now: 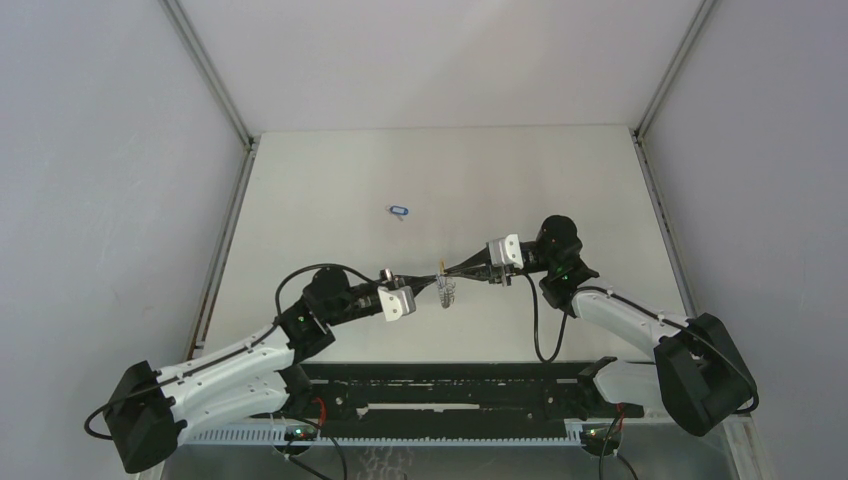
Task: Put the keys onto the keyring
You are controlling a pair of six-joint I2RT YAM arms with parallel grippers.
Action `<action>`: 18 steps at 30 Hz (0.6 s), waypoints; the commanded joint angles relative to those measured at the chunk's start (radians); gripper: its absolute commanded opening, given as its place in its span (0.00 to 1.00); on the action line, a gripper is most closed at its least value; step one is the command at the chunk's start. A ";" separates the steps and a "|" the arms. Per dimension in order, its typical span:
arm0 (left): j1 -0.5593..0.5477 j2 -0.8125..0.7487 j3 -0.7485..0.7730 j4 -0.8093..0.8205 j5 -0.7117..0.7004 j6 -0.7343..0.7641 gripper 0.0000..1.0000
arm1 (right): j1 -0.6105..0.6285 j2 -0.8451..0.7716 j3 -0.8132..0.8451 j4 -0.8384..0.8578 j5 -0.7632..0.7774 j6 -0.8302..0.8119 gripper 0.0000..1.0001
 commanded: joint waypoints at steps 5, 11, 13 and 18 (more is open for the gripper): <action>-0.003 -0.003 0.051 0.041 0.007 0.004 0.00 | 0.011 -0.021 0.043 0.031 -0.011 -0.011 0.00; -0.003 -0.012 0.045 0.042 -0.015 0.001 0.00 | 0.011 -0.022 0.042 0.020 -0.010 -0.020 0.00; -0.003 -0.015 0.045 0.043 -0.018 -0.001 0.00 | 0.011 -0.022 0.044 0.020 -0.011 -0.021 0.00; -0.003 -0.014 0.047 0.036 -0.019 -0.001 0.00 | 0.010 -0.021 0.042 0.013 -0.015 -0.025 0.00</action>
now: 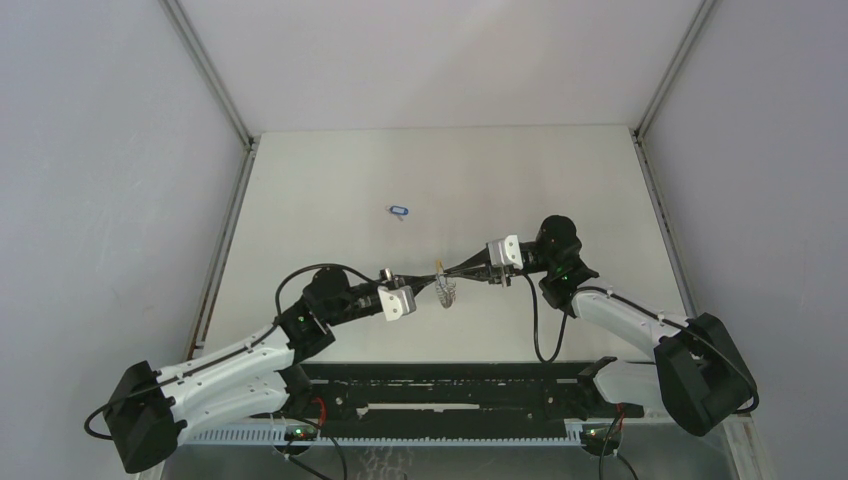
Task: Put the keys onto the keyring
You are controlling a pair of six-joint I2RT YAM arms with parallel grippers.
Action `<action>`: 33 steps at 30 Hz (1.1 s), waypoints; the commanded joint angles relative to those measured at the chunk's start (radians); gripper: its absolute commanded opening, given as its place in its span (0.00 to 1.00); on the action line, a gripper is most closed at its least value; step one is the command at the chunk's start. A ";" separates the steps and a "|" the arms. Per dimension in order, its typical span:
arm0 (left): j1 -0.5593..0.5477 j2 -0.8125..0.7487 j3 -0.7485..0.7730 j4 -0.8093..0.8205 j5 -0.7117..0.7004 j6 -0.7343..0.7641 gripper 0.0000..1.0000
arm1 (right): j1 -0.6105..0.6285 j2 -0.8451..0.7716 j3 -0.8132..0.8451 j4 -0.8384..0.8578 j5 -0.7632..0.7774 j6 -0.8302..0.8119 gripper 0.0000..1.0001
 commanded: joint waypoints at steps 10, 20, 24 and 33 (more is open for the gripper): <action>-0.003 -0.016 0.046 0.032 -0.013 0.001 0.00 | 0.005 -0.022 0.042 0.019 -0.012 -0.016 0.00; -0.003 -0.015 0.050 0.033 0.004 0.000 0.00 | 0.008 -0.021 0.043 0.021 -0.010 -0.016 0.00; -0.003 -0.012 0.054 0.033 0.011 -0.001 0.00 | 0.010 -0.020 0.043 0.023 -0.009 -0.016 0.00; -0.003 -0.015 0.050 0.028 0.012 0.000 0.00 | 0.007 -0.027 0.042 0.008 0.012 -0.031 0.00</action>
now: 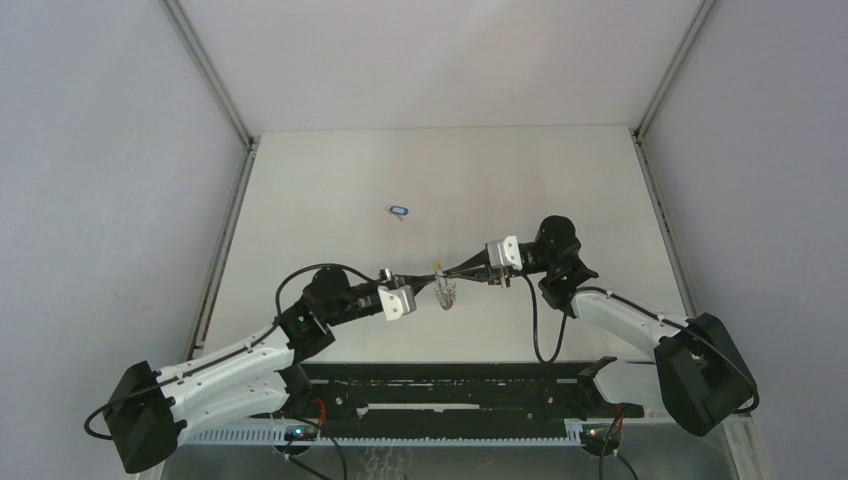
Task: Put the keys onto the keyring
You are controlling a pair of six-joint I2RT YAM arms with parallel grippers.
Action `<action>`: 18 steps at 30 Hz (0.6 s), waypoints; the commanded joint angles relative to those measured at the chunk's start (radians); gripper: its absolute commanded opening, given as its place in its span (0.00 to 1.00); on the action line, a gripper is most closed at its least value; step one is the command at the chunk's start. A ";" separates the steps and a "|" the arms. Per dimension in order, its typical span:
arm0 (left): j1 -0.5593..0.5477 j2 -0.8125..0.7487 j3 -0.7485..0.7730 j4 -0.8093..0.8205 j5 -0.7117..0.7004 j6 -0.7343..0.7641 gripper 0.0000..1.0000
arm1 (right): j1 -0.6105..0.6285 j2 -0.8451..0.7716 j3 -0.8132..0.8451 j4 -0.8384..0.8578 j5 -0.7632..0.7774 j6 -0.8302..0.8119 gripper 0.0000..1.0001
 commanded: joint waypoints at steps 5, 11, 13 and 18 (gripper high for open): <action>-0.003 -0.017 0.049 0.022 0.000 0.003 0.00 | 0.000 -0.038 0.042 -0.004 0.015 -0.036 0.00; -0.003 -0.015 0.053 0.015 0.000 0.003 0.00 | 0.000 -0.039 0.042 -0.008 0.016 -0.039 0.00; -0.003 -0.016 0.052 0.015 -0.001 0.003 0.00 | 0.000 -0.038 0.042 -0.007 0.015 -0.040 0.00; -0.003 -0.016 0.055 0.022 0.016 0.000 0.00 | 0.002 -0.030 0.042 -0.005 0.013 -0.038 0.00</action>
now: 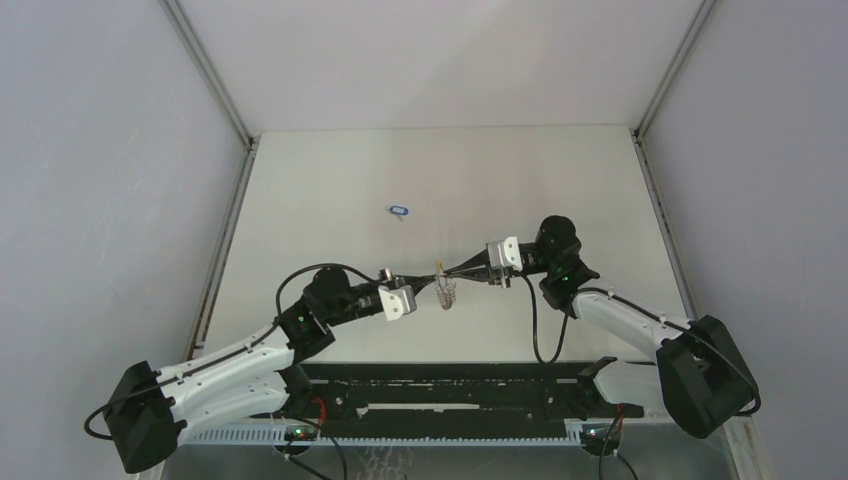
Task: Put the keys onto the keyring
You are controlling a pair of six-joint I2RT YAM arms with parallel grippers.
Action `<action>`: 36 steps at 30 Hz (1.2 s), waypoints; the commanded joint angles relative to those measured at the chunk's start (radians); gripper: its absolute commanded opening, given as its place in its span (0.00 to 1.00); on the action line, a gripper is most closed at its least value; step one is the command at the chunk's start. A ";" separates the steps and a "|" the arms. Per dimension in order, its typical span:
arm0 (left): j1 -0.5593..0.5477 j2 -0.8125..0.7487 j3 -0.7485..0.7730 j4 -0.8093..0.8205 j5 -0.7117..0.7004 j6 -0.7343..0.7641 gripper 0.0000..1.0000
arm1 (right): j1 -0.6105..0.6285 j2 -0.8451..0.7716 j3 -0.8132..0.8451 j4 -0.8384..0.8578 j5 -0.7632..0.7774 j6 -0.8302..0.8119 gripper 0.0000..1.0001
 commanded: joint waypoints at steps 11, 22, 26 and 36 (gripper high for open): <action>-0.003 -0.014 0.058 0.034 0.030 -0.004 0.00 | 0.005 -0.012 0.043 0.024 0.010 -0.019 0.00; -0.003 -0.008 0.060 0.039 0.019 -0.005 0.00 | 0.014 -0.009 0.056 -0.023 -0.001 -0.047 0.00; -0.003 -0.006 0.062 0.036 0.002 -0.011 0.00 | 0.013 -0.010 0.056 -0.027 -0.007 -0.048 0.00; -0.003 -0.027 0.058 0.008 -0.022 -0.003 0.00 | 0.008 -0.020 0.057 -0.044 0.007 -0.058 0.00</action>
